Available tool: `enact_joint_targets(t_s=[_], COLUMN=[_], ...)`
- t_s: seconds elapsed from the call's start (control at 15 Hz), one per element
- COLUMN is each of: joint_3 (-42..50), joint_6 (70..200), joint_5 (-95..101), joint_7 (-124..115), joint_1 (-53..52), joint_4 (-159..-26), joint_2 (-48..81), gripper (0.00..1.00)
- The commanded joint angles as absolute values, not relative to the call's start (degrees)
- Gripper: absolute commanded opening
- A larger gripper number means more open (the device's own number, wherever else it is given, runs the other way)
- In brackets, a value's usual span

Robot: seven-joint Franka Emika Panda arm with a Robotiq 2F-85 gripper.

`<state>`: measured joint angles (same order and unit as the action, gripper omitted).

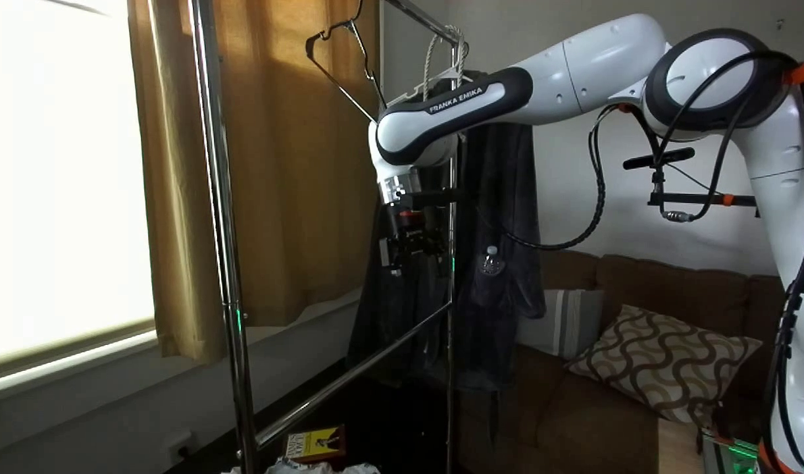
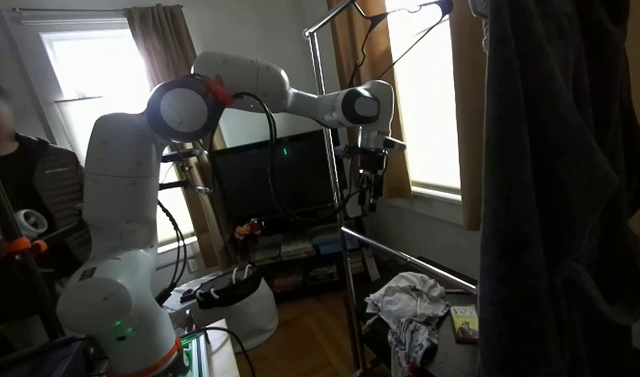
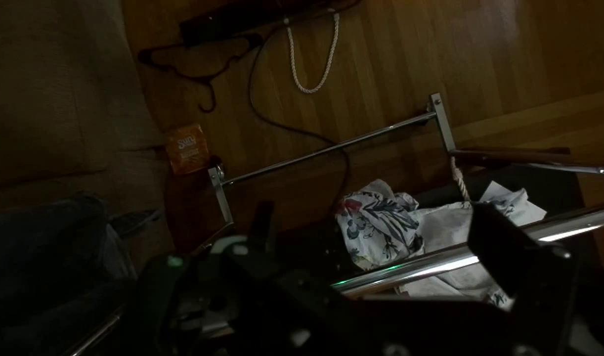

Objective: Pick up the black coat hanger and hang it on the top rail

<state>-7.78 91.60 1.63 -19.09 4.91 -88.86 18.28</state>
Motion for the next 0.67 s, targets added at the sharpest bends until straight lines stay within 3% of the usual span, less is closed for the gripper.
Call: enact_joint_targets(t_s=[0.0, 0.6], joint_3=[-4.32, -3.45], joint_6=[91.36, 134.78], joint_5=[0.76, -16.37], joint_7=[-18.43, -17.68], joint_1=[2.04, 1.67], joint_4=[-88.58, -107.85], joint_2=[18.24, 16.88], gripper=[1.0, 1.0])
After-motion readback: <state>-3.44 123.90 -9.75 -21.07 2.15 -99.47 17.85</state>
